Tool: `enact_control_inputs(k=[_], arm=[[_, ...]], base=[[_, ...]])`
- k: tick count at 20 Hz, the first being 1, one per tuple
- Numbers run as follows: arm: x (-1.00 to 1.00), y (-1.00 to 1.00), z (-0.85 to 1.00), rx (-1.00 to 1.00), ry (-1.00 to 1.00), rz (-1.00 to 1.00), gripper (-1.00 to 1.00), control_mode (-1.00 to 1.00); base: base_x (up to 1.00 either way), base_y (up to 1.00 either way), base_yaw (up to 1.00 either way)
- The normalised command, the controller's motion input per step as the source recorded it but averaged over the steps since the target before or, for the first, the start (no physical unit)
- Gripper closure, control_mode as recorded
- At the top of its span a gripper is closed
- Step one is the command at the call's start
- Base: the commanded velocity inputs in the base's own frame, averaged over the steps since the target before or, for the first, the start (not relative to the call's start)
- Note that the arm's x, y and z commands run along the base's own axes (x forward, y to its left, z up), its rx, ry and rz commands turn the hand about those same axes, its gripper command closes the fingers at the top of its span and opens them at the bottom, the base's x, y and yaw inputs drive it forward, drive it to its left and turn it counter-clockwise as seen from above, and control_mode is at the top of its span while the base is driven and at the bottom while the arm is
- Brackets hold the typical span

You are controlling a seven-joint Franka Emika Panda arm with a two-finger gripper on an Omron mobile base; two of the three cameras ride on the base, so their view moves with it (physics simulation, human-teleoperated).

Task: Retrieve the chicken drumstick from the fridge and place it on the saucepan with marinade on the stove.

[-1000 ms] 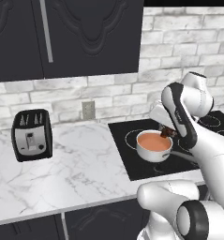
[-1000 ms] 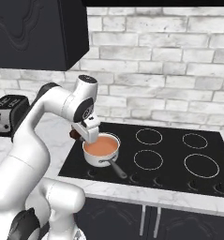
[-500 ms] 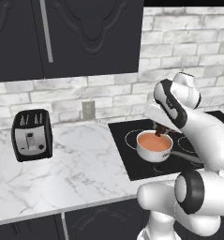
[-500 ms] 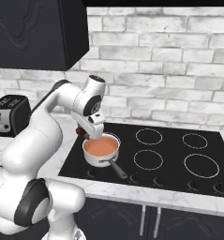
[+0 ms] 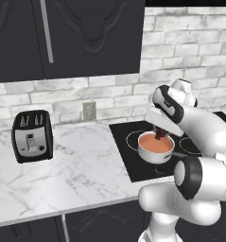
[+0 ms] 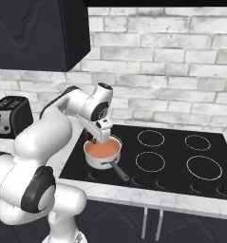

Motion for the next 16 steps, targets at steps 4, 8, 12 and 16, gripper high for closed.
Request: enact_control_inputs(k=[4, 8, 12, 16], arm=[[0.16, -0.11, -0.33, 0.00, 0.00, 0.00, 1.00, -1.00], [0.08, -0.01, -0.26, 0.00, 0.00, 0.00, 1.00, -1.00], [0.00, 0.00, -0.15, 0.00, 0.00, -0.01, 1.00, -1.00], [0.01, 0.00, -0.19, 0.00, 0.00, -0.01, 1.00, -1.00]], base=[[0.00, 0.00, 0.00], [0.00, 0.00, 0.00], [0.00, 0.00, 0.00], [0.00, 0.00, 0.00]])
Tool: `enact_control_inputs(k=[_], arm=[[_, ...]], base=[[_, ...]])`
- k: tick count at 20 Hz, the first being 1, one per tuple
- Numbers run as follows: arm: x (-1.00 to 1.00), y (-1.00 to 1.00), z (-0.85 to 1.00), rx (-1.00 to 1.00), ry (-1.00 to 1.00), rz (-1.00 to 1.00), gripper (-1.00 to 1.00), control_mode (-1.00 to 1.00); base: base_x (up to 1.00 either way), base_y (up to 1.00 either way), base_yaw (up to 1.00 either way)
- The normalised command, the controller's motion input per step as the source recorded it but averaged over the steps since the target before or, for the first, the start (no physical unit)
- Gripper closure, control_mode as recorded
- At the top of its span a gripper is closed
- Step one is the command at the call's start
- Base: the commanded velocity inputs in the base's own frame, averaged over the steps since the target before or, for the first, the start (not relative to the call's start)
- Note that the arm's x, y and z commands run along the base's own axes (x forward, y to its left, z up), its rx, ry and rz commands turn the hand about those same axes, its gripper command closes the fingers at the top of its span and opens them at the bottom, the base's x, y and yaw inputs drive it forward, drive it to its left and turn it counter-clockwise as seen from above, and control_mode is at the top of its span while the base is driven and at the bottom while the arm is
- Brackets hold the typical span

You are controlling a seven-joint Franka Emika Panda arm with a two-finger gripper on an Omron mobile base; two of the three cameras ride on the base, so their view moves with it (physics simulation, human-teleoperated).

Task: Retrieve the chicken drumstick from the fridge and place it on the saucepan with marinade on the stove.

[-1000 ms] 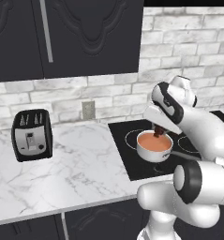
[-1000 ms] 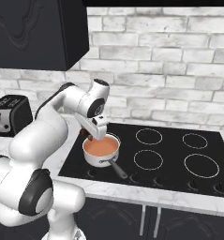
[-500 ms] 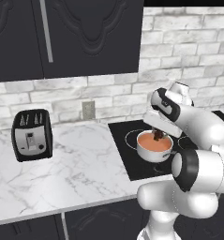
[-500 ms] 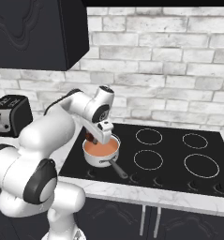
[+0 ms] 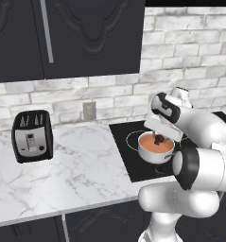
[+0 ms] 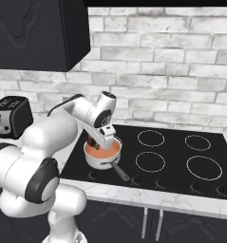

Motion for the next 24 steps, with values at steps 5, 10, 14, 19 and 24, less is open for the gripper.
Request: enact_control_inputs(k=[5, 10, 14, 19, 24], arm=[[0.17, 0.00, -0.23, 0.00, 0.00, -0.01, 1.00, -1.00], [0.31, 0.00, -0.10, 0.00, 0.00, -0.01, 1.00, -1.00], [0.29, 0.00, -0.10, 0.00, 0.00, -0.02, 1.00, -1.00], [0.26, 0.00, -0.17, 0.00, 0.00, -0.01, 1.00, -1.00], [0.26, -0.02, -0.16, 0.00, 0.00, -0.01, 1.00, -1.00]], base=[[0.00, 0.00, 0.00], [0.00, 0.00, 0.00], [0.00, 0.00, 0.00], [0.00, 0.00, 0.00], [0.00, 0.00, 0.00]])
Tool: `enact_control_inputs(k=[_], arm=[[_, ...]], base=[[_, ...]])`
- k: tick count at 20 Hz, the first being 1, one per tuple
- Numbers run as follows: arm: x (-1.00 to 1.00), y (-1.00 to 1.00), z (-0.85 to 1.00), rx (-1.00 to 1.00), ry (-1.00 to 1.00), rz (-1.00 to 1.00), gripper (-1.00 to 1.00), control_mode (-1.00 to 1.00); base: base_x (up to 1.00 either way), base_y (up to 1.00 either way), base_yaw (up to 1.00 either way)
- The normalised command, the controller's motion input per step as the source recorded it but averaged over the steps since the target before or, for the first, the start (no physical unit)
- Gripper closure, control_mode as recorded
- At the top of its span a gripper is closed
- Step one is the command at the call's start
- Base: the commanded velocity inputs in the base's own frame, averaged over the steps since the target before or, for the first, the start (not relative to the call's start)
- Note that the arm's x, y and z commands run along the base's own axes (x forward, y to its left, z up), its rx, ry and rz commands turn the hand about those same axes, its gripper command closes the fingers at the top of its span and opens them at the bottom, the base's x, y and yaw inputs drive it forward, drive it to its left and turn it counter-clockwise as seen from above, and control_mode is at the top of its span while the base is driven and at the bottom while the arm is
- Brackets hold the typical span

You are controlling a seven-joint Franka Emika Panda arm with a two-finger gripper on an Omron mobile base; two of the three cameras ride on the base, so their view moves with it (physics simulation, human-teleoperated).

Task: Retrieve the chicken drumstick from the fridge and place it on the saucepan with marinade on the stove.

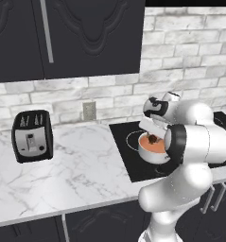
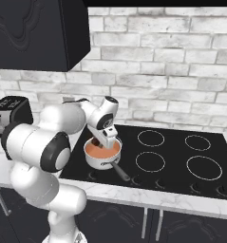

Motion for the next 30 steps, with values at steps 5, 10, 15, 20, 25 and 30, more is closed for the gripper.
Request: enact_control_inputs(k=[5, 10, 15, 20, 25, 30], arm=[[0.24, -0.05, -0.15, 0.00, 0.00, -0.01, 1.00, -1.00], [0.15, -0.01, -0.11, 0.01, 0.00, -0.01, -1.00, -1.00], [0.02, 0.00, 0.02, 0.04, 0.00, 0.00, -1.00, -1.00], [-0.07, -0.01, 0.13, 0.06, 0.00, -0.02, -1.00, -1.00], [-0.02, -0.03, 0.39, 0.07, 0.00, -0.04, -1.00, -1.00], [-0.24, -0.04, 0.90, 0.11, -0.04, -0.04, -1.00, -1.00]], base=[[0.00, 0.00, 0.00], [0.00, 0.00, 0.00], [0.00, 0.00, 0.00], [0.00, 0.00, 0.00], [0.00, 0.00, 0.00], [0.00, 0.00, 0.00]])
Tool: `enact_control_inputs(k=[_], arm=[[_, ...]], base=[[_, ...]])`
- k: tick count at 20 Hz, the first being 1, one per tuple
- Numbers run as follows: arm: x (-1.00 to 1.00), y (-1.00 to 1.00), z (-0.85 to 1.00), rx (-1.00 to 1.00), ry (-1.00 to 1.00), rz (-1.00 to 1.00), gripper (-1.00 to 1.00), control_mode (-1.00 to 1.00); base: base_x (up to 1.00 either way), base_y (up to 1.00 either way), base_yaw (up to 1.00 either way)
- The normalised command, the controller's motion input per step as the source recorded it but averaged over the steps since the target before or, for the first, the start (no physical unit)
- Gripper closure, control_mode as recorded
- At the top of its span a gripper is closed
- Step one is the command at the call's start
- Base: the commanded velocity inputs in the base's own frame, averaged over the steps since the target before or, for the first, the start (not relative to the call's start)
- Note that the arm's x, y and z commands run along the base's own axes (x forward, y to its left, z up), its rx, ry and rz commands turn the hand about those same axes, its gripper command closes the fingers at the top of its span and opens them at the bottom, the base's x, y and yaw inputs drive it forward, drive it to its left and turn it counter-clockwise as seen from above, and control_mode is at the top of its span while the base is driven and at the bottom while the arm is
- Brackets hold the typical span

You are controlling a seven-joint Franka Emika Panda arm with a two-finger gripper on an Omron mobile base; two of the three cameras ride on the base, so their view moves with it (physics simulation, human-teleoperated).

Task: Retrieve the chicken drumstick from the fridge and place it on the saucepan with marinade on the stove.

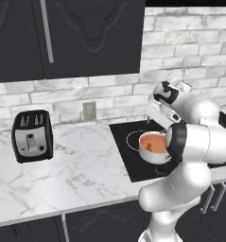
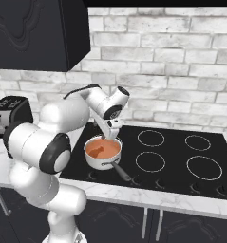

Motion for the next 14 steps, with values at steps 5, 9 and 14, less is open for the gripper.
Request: enact_control_inputs(k=[5, 9, 14], arm=[[-0.75, 0.00, 0.78, 0.11, -0.09, -0.05, -1.00, -1.00], [-0.95, 0.00, 0.91, 0.08, -0.28, -0.04, -1.00, -1.00], [-0.97, 0.00, 0.79, 0.10, -0.35, -0.07, -1.00, -1.00]], base=[[0.00, 0.00, 0.00], [0.00, 0.00, 0.00], [0.00, 0.00, 0.00]])
